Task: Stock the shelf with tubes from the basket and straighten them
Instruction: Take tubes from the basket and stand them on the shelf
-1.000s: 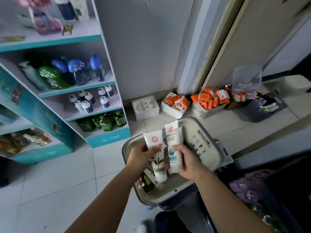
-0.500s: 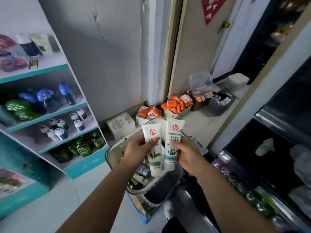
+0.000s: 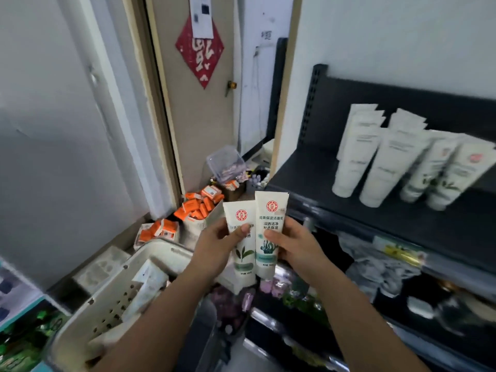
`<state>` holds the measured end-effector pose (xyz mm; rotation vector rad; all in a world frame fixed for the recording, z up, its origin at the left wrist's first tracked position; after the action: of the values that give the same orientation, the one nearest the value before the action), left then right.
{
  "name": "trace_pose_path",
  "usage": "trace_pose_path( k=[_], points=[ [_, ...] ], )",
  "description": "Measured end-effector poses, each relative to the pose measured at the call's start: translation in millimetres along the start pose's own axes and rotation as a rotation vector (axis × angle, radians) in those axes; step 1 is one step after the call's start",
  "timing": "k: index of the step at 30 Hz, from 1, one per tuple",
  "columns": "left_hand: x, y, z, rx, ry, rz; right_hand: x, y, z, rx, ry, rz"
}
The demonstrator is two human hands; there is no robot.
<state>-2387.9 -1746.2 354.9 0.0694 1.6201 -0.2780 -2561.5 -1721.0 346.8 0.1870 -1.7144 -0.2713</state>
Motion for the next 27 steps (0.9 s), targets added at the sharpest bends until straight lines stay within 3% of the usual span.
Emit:
trace_pose_path(
  k=[10,19,27],
  points=[
    [-51,-48,-188,0.26,0.109,-0.102,90,65,172,-0.223,0.068,0.217],
    [-60,-64,-315,0.33,0.165,-0.233,114,99,270,-0.422,0.116,0.411],
    [-34,-78,-367,0.11,-0.344,-0.393,79,66,283,-0.811,0.39,0.407]
  ],
)
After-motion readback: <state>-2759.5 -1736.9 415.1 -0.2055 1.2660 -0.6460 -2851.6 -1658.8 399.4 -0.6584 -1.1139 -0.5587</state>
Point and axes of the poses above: each hand's wrist, its own y-axis away from the middle knuckle, its own z-axis out of the back of the hand, x = y × z, the point moved 1 cm from there along -y, towards the middle knuckle, and after that the axes turned 9 degrees about -z, right-handed, at the moved point
